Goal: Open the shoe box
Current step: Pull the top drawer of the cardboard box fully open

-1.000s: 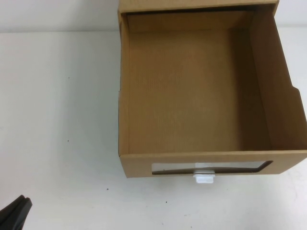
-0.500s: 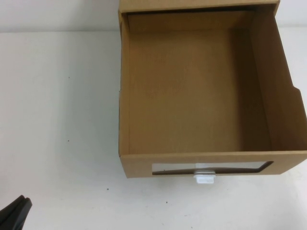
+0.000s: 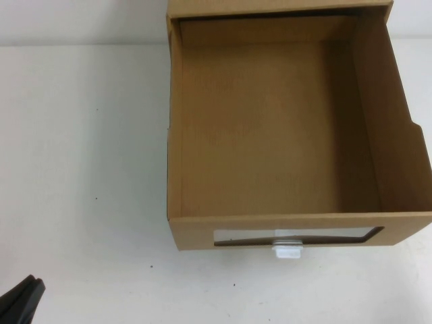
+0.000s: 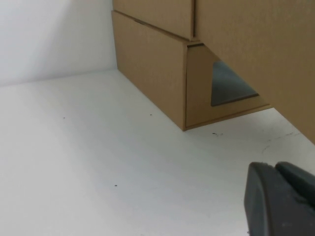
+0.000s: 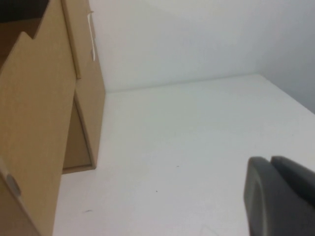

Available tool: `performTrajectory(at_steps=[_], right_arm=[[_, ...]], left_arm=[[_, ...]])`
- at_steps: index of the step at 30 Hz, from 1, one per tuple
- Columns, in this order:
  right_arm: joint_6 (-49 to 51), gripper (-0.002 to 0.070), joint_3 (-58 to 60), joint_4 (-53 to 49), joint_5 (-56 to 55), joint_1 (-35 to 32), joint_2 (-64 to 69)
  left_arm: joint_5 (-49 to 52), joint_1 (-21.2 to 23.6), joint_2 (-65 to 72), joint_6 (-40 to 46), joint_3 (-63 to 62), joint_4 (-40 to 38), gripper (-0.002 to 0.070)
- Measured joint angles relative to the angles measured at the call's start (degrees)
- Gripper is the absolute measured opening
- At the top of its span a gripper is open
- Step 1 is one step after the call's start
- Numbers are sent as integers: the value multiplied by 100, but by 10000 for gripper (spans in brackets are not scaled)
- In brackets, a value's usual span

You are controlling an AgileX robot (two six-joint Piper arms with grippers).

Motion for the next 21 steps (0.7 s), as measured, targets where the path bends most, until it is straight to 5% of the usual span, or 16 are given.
performTrajectory(at_steps=[6, 9, 21], right_arm=[[-3471, -18, 0, 3193, 348, 0, 0], [-4496, -18, 0, 3914, 730, 0, 0], [-4914, -18, 0, 4161, 1511, 0, 0]], left_arm=[[0, 0, 0, 0, 0, 0, -4], [0, 0, 0, 0, 0, 0, -4], [0, 0, 0, 0, 0, 0, -4]])
